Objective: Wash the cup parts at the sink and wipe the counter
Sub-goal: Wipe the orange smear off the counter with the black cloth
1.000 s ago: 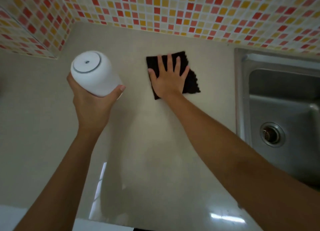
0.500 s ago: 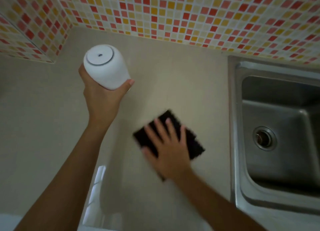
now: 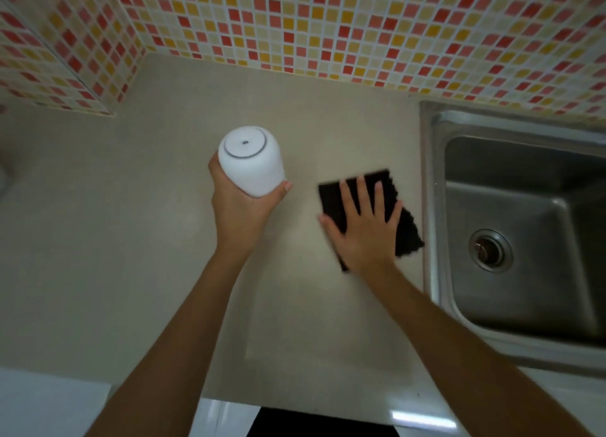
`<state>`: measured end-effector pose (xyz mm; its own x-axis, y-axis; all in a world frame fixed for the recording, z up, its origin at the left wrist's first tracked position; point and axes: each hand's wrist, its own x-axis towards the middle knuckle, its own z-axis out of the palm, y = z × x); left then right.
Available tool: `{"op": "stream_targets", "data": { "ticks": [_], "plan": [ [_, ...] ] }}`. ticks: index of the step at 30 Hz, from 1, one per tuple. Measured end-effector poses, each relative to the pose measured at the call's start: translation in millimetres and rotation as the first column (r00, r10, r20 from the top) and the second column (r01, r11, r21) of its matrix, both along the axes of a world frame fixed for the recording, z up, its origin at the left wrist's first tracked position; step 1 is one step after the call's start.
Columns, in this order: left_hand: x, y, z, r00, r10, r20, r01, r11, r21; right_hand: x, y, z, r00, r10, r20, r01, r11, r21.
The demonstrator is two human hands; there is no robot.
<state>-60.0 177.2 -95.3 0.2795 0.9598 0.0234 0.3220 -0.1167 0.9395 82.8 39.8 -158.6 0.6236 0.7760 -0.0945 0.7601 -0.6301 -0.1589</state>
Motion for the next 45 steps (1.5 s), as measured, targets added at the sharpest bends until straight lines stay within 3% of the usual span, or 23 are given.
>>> {"op": "stream_targets", "data": {
  "ticks": [4,7,11,17,21,23,26,29,31,34,38,41,43,45],
  "plan": [
    [20,-16,-9,0.995,-0.092,0.044,0.094,0.995,-0.035,-64,-102,-3,0.999,0.027,0.019,-0.027,1.000,0.000],
    [33,-28,-16,0.982,-0.162,0.095,0.168,0.984,-0.055,-68,-132,-2,0.999,0.035,0.020,-0.035,0.999,0.003],
    [44,-39,-20,0.970,-0.220,0.106,0.226,0.973,-0.044,-42,-112,-2,0.999,-0.001,0.034,0.000,0.999,0.052],
    [40,-44,-28,0.967,-0.242,0.076,0.242,0.970,0.004,35,-35,-7,0.975,-0.216,0.045,0.213,0.975,0.064],
    [27,-44,-29,0.965,-0.257,0.041,0.257,0.966,0.002,54,-31,7,0.981,-0.189,0.039,0.177,0.963,0.201],
    [18,-54,-30,0.982,-0.184,-0.030,0.184,0.983,-0.010,67,-43,15,0.981,-0.194,-0.021,0.193,0.948,0.253],
    [-4,-100,-25,0.990,-0.007,-0.141,0.026,0.991,0.131,86,-69,29,0.920,-0.348,-0.180,0.392,0.830,0.397],
    [-10,-144,-24,0.970,-0.163,-0.178,0.211,0.930,0.302,101,-94,41,0.888,-0.435,-0.147,0.458,0.813,0.359],
    [12,-161,-19,0.919,-0.330,-0.215,0.385,0.872,0.303,110,-109,54,0.897,-0.392,-0.203,0.441,0.820,0.365],
    [70,-178,8,0.822,-0.514,-0.246,0.564,0.797,0.219,125,-125,79,0.825,-0.330,-0.460,0.531,0.731,0.429],
    [153,-206,48,0.724,-0.663,-0.191,0.681,0.732,0.040,150,-155,117,0.711,-0.219,-0.668,0.624,0.635,0.456],
    [196,-223,67,0.714,-0.694,-0.087,0.697,0.717,-0.005,180,-189,152,0.620,-0.034,-0.784,0.647,0.588,0.486],
    [218,-230,78,0.723,-0.679,-0.128,0.690,0.719,0.084,204,-215,176,0.580,0.070,-0.811,0.598,0.640,0.483],
    [236,-234,97,0.720,-0.664,-0.200,0.694,0.694,0.194,226,-242,202,0.632,0.102,-0.768,0.469,0.738,0.485]
  ]
}}
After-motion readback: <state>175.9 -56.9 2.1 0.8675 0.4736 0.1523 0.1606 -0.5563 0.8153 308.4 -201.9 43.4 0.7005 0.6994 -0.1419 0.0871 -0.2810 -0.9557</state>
